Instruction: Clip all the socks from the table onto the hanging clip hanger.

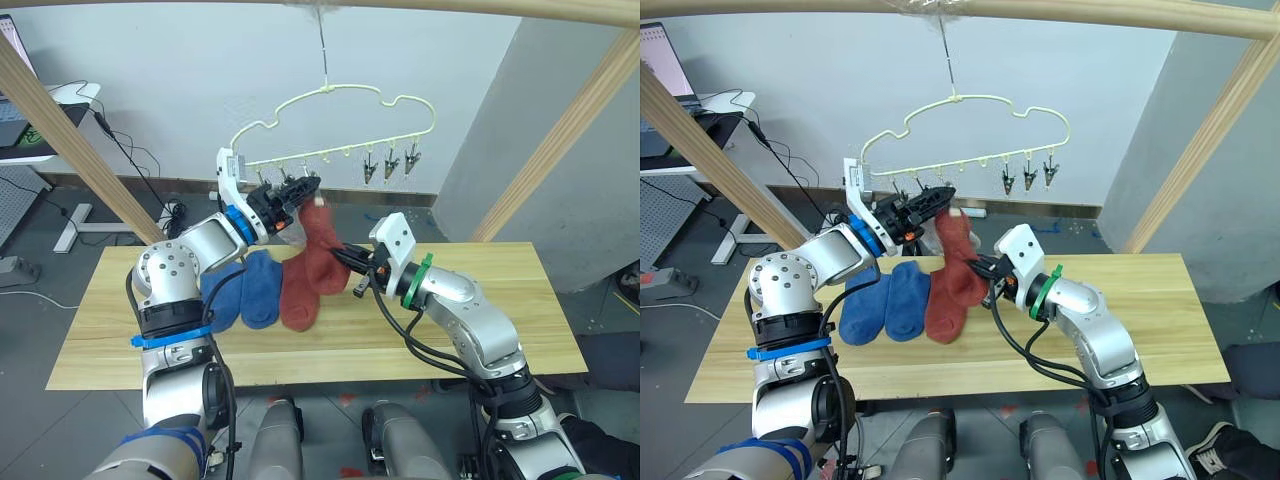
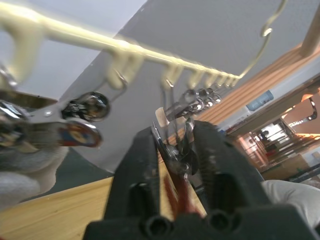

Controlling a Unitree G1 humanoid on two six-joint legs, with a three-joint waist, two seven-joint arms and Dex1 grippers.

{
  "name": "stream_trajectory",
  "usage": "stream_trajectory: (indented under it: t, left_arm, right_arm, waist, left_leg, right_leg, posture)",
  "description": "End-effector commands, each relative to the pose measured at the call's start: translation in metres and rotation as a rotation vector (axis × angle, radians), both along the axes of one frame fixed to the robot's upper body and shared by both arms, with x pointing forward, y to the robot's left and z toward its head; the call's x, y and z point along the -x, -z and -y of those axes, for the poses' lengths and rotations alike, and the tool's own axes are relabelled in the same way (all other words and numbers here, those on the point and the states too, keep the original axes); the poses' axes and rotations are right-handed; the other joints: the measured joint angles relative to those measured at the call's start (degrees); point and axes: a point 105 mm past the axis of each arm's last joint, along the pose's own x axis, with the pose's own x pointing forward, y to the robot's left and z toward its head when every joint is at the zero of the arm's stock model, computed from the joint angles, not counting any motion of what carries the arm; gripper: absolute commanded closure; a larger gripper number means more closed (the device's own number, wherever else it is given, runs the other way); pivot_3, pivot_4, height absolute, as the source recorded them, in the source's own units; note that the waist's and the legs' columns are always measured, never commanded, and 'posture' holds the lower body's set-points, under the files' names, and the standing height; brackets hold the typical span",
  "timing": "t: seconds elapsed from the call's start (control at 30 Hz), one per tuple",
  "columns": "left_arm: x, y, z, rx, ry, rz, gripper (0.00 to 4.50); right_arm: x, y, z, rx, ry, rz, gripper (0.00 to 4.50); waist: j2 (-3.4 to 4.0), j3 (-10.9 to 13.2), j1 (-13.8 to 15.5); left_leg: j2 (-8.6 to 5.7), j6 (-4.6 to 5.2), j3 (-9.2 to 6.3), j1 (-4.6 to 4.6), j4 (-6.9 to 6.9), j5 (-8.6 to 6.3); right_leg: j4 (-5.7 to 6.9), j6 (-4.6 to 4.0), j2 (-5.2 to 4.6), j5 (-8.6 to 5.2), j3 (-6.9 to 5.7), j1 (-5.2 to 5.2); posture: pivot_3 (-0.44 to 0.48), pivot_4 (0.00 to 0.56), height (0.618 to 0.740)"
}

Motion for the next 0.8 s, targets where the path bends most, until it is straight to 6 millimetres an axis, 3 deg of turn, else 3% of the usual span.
stream_trajectory:
  t: [0.03,0.2,0.23,0.27,0.4,0.63,0.8]
  left_arm:
    - [0.004,-0.01,-0.003,-0.022,0.002,0.053,1.82]
    - [0.019,-0.004,-0.007,-0.124,0.031,0.073,0.34]
    - [0.026,-0.002,-0.009,-0.162,0.047,0.082,0.02]
    - [0.03,-0.001,-0.01,-0.186,0.057,0.087,0.0]
    - [0.046,0.007,-0.021,-0.299,0.063,0.096,0.0]
    - [0.066,0.017,-0.023,-0.44,0.054,0.16,0.0]
    - [0.076,0.029,-0.028,-0.577,-0.018,0.261,0.0]
  right_arm:
    - [-0.001,-0.01,-0.001,-0.021,-0.003,0.037,4.5]
    - [-0.004,-0.005,-0.001,-0.025,0.006,0.006,4.5]
    - [-0.005,-0.003,-0.001,-0.029,0.009,-0.011,3.99]
    - [-0.006,-0.002,0.0,-0.032,0.011,-0.022,3.85]
    - [-0.009,0.009,0.01,-0.01,0.03,-0.06,2.41]
    - [-0.007,0.016,0.032,0.003,0.075,-0.091,0.02]
    - [-0.017,0.005,0.05,0.027,0.212,0.009,0.02]
  waist:
    - [0.0,0.0,-0.01]
    - [0.0,0.0,-0.04]
    - [0.0,0.0,-0.03]
    - [-0.01,-0.01,-0.06]
    - [-0.05,-0.04,0.13]
    - [-0.14,-0.12,0.71]
    - [-0.15,-0.18,1.04]
  left_leg:
    - [0.0,0.0,0.0,0.0,0.0,0.0]
    - [0.02,0.0,0.01,0.0,-0.01,0.0]
    - [0.01,-0.01,0.01,0.0,-0.03,0.0]
    - [0.01,-0.01,0.01,0.0,-0.04,0.0]
    - [0.01,-0.03,-0.03,0.0,-0.1,0.01]
    - [-0.02,-0.02,0.0,0.0,-0.1,0.01]
    - [0.04,-0.02,0.05,0.02,-0.1,0.01]
  right_leg:
    - [0.0,0.0,0.0,0.0,0.0,0.0]
    - [0.0,0.0,0.0,0.0,0.0,-0.02]
    - [0.01,0.0,0.0,0.0,0.01,-0.02]
    - [0.0,-0.01,0.0,0.01,0.0,-0.02]
    - [0.01,-0.25,-0.03,0.14,-0.03,-0.04]
    - [0.0,-0.24,-0.07,0.14,-0.02,-0.03]
    - [0.0,-0.25,-0.06,0.13,0.04,-0.06]
  posture:
    - [0.038,0.2,0.74]
    - [0.048,0.185,0.74]
    - [0.052,0.18,0.74]
    - [0.057,0.176,0.74]
    - [0.076,0.162,0.74]
    - [0.092,0.153,0.74]
    - [0.098,0.151,0.74]
